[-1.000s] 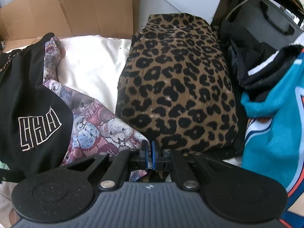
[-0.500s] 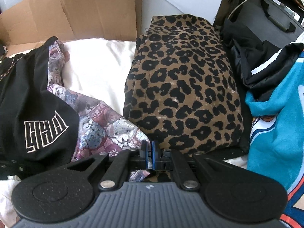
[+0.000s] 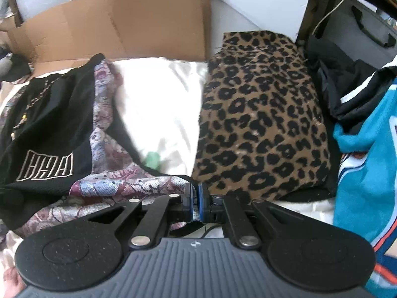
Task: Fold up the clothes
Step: 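Lift the held leg with the right tool and fold it over the other leg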
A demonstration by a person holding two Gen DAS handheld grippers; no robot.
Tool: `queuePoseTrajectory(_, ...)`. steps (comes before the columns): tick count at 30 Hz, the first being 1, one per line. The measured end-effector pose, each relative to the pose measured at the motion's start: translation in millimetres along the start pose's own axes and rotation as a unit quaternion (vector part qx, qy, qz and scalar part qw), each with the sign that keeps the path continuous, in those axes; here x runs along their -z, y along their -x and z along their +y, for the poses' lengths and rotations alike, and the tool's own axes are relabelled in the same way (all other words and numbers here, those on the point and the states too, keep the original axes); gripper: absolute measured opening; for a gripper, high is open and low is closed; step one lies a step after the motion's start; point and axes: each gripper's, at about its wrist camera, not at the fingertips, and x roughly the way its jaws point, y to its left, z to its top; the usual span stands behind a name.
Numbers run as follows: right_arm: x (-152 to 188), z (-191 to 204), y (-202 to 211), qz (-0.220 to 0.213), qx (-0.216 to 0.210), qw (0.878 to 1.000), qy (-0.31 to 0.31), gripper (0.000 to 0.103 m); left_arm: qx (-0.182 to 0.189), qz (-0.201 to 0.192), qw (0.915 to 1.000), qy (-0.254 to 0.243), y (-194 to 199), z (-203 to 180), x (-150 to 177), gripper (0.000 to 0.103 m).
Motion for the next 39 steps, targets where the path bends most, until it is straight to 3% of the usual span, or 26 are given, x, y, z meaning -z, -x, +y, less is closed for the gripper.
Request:
queuePoseTrajectory(9,20.3,17.2,22.7,0.054,-0.103,0.993,-0.021,0.002,-0.03,0.002,0.9995,-0.011,63.3,10.0,-2.9,0.003)
queuePoseTrajectory(17,7.6,45.1,56.1,0.04,-0.223,0.974,-0.023,0.002,-0.059,-0.029,0.9977,-0.015,108.7,20.2,-19.0,0.003)
queuePoseTrajectory(20,1.2,47.2,65.4,0.032,-0.244,0.969,-0.024,0.002,-0.073,-0.023,0.997,-0.015,111.4,25.8,-19.3,0.005)
queuePoseTrajectory(25,6.2,32.8,55.2,0.038,-0.195,0.98,-0.026,0.002,-0.106,0.034,0.9934,-0.029,90.1,29.0,-8.2,0.014)
queuePoseTrajectory(29,16.7,20.1,48.2,0.043,-0.142,0.989,-0.013,0.002,-0.121,0.051,0.9898,-0.055,80.4,25.4,-14.9,0.017)
queuePoseTrajectory(34,29.7,12.3,42.8,0.038,-0.102,0.994,0.008,0.002,-0.157,0.063,0.9822,-0.082,60.4,20.0,-55.2,0.02)
queuePoseTrajectory(39,44.3,8.8,40.1,0.03,-0.096,0.995,0.013,0.002,-0.188,0.056,0.9753,-0.102,30.1,10.5,-109.9,0.025)
